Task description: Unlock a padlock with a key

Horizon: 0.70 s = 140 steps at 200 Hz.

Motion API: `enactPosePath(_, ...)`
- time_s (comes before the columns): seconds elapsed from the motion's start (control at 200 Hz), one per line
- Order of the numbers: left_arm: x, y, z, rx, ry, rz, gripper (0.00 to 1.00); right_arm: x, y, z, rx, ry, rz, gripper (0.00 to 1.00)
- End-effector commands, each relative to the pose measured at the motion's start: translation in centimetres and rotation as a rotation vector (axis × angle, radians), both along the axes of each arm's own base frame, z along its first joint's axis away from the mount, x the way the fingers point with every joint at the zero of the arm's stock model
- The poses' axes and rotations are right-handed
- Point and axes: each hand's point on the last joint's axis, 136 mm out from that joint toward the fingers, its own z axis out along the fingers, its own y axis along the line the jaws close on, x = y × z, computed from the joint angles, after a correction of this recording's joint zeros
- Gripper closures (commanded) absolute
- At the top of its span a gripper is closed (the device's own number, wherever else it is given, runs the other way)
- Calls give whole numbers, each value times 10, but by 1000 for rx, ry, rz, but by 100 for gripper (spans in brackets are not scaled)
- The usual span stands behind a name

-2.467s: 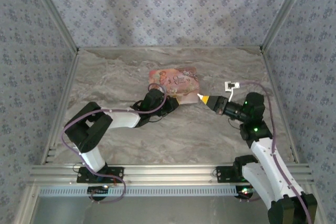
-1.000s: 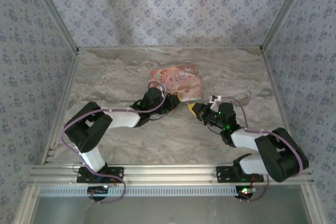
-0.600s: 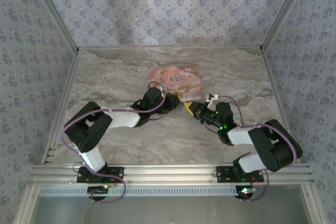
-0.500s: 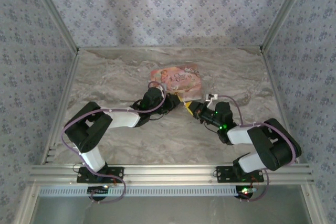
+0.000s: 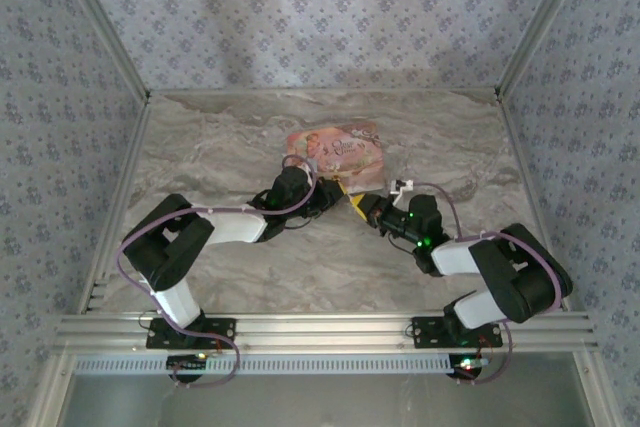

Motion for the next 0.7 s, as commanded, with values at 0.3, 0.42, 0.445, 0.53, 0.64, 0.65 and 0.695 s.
enactPosePath(0.3, 5, -8, 45, -117, -89, -24, 100, -2, 1, -6, -12, 10, -11, 100)
enactPosePath(0.42, 4, -8, 46, -120, -92, -25, 100, -1, 1, -6, -13, 5, -15, 100)
enactPosePath(0.445, 4, -8, 46, -120, -92, -24, 100, -1, 1, -5, -12, 2, -15, 100)
enactPosePath(0.53, 4, -8, 46, -120, -92, -24, 100, 0, 2, -4, -14, 0, -12, 100)
enactPosePath(0.64, 4, -7, 47, -123, -92, -23, 100, 1, 4, -3, -15, -2, -9, 100)
enactPosePath(0.65, 4, -7, 47, -123, -93, -22, 100, 1, 4, -3, -16, -2, -10, 100)
enactPosePath(0.695, 4, -7, 47, -124, -92, -22, 100, 1, 3, -5, -18, 3, -10, 100)
